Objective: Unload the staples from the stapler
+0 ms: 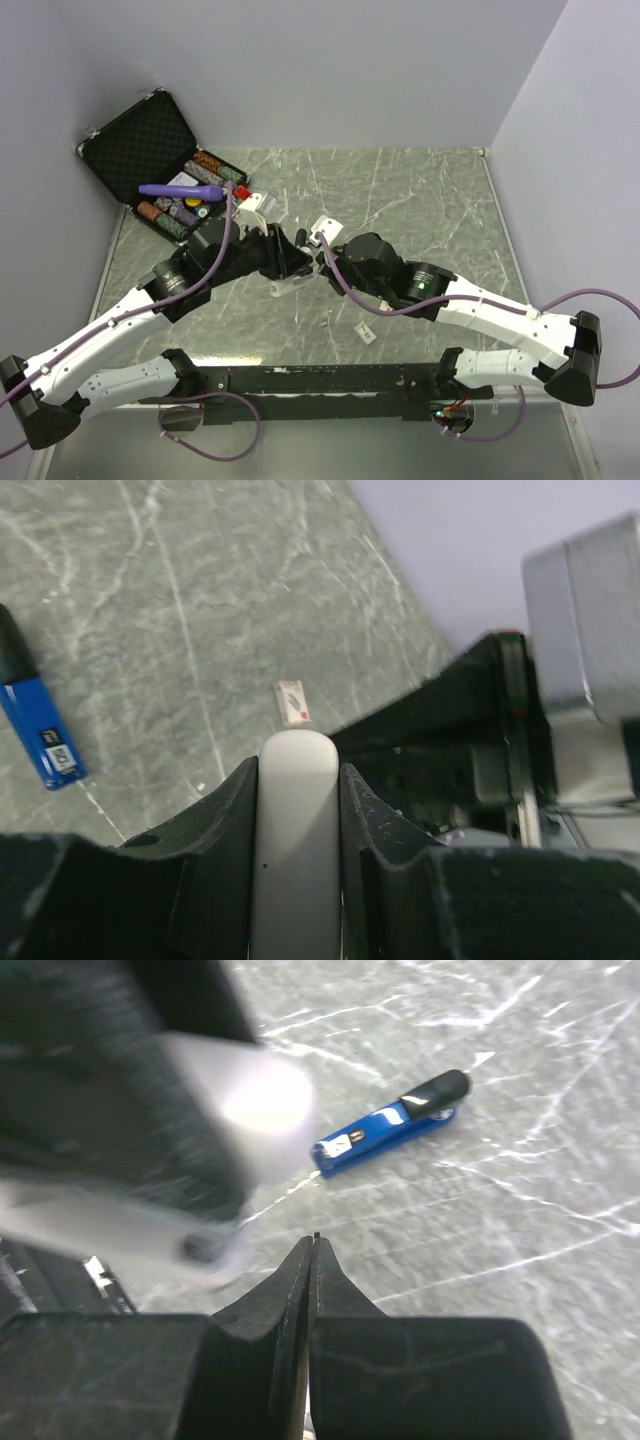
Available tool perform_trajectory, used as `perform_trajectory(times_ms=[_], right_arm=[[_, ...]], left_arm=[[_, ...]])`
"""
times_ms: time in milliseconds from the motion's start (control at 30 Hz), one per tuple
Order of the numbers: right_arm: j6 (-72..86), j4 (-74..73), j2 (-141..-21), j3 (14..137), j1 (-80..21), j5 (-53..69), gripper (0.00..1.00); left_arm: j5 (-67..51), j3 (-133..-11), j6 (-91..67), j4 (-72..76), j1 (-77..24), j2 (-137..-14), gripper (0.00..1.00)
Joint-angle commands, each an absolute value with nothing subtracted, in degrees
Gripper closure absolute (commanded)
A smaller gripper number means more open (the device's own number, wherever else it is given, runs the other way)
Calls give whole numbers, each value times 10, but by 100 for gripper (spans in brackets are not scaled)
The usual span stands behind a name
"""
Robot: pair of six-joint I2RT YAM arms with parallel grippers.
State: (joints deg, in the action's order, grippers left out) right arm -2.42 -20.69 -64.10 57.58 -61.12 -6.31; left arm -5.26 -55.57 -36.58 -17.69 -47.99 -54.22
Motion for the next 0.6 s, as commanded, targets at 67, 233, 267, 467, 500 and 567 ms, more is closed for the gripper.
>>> perform_trajectory(times_ms=[67,233,267,467,500,567], right_arm=[[-53,-216,-614,603,-613,-117,100],[-40,-232,-606,608,-613,-107,100],[-36,-239,-604,609,-613,-108,99],[28,-250,-577,592,-613,-83,96],[41,-245,-575,584,-613,-72,99],[68,-226,-571,562,-613,-54,100]], left_arm=[[-95,-574,-365,-193,-483,-525,99],[-67,-566,-364,-191,-483,-518,99],[-57,-564,-365,-188,-483,-516,99],[-2,-558,-359,-172,-483,-512,99],[-2,-556,-361,-165,-483,-510,99],[25,-549,-365,-141,-483,-506,99]])
